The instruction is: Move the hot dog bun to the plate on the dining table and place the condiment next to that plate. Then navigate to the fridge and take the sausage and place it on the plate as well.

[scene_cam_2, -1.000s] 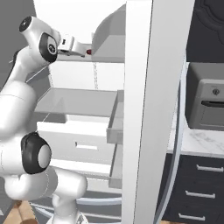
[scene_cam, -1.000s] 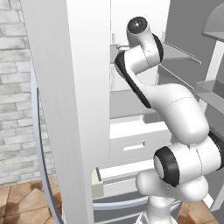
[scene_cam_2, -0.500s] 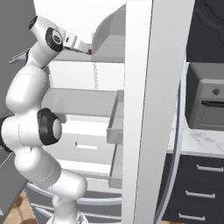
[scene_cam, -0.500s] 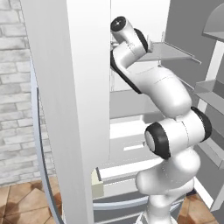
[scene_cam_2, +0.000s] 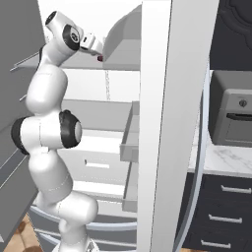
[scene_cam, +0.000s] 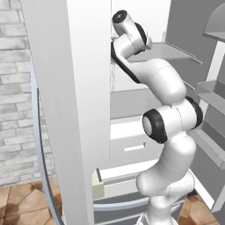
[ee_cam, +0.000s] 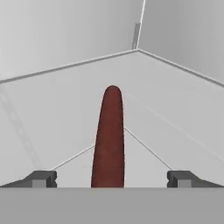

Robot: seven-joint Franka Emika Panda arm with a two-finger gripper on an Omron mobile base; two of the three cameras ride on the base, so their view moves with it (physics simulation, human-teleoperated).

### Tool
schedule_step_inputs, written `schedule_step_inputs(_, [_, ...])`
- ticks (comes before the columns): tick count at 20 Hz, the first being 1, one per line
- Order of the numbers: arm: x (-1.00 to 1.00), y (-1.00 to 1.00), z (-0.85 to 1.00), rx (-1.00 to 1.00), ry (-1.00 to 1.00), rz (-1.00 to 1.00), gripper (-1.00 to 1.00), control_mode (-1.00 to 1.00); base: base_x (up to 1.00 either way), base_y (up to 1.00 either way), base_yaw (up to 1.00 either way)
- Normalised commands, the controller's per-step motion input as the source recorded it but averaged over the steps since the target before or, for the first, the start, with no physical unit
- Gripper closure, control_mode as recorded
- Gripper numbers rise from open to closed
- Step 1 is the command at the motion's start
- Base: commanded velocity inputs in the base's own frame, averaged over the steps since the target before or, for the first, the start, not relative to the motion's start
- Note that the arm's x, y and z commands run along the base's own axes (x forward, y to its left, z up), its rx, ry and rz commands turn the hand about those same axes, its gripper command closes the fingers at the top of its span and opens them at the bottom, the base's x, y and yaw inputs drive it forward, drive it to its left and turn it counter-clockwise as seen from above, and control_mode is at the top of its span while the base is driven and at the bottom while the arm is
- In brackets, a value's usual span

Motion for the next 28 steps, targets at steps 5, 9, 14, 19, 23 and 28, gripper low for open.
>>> schedule_step_inputs(5, [0.33,-0.16,-0.01,0.05,0.02,0.0,-1.0,-1.0,0.0,0.0,0.0])
schedule_step_inputs(9, [0.03,-0.19,-0.11,0.07,0.0,0.0,-1.0,-1.0,0.0,0.0,0.0])
schedule_step_inputs(14, [-0.03,-0.15,-0.19,0.05,0.0,0.0,-1.0,-1.0,0.0,0.0,0.0])
schedule_step_inputs(19, [0.0,-0.16,-0.24,0.02,0.0,0.0,-1.0,-1.0,0.0,0.0,0.0])
schedule_step_inputs(23, [0.0,-0.07,-0.38,0.0,0.0,0.0,-1.0,-1.0,0.0,0.0,0.0])
schedule_step_inputs(28, [0.07,0.0,-0.41,0.0,0.0,0.0,1.0,-1.0,0.0,0.0,0.0])
